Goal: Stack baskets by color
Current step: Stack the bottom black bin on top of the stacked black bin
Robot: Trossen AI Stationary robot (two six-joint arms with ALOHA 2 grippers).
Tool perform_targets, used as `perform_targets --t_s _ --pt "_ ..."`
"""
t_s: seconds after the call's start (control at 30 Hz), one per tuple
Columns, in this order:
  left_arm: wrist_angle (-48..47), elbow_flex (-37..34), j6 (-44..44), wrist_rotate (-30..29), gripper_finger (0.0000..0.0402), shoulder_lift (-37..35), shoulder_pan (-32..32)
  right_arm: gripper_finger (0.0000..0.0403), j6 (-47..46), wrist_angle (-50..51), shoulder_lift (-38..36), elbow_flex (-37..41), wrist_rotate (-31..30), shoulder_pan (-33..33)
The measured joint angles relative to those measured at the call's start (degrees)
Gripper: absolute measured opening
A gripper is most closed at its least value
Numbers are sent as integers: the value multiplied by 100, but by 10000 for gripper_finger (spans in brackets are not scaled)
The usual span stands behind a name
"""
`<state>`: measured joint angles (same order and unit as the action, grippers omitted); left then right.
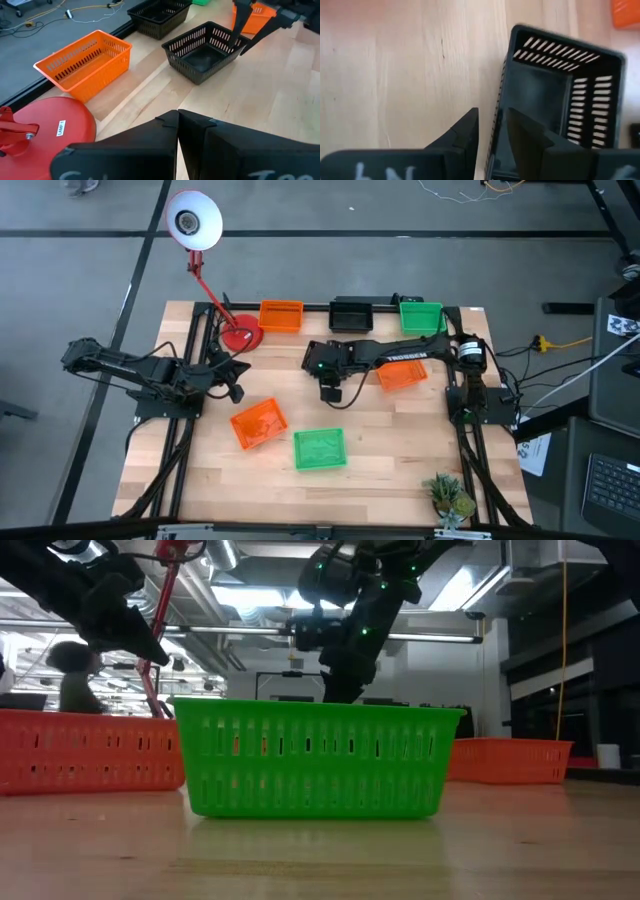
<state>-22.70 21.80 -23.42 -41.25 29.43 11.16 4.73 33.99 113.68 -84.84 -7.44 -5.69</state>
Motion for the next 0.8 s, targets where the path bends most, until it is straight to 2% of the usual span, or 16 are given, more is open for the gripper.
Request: perform_targets --t_s 0.17,0.3,0.5,0.57,0.67,0.8 --pt "0 0 -2 21 0 0 0 101 -5 -1 250 0 -24 -5" --pt "1 0 -4 44 0 1 0 101 -36 -59 484 0 -451 -5" --pt "2 0 -4 44 0 2 0 97 -164 -84 769 0 -494 -31" --pt "2 0 -7 43 0 0 0 78 -164 -78 858 0 -497 -31" --pt "0 0 -7 43 0 2 0 19 51 -30 857 -4 -731 82" --pt "-31 0 -7 43 0 2 0 4 508 336 550 2 -1126 367"
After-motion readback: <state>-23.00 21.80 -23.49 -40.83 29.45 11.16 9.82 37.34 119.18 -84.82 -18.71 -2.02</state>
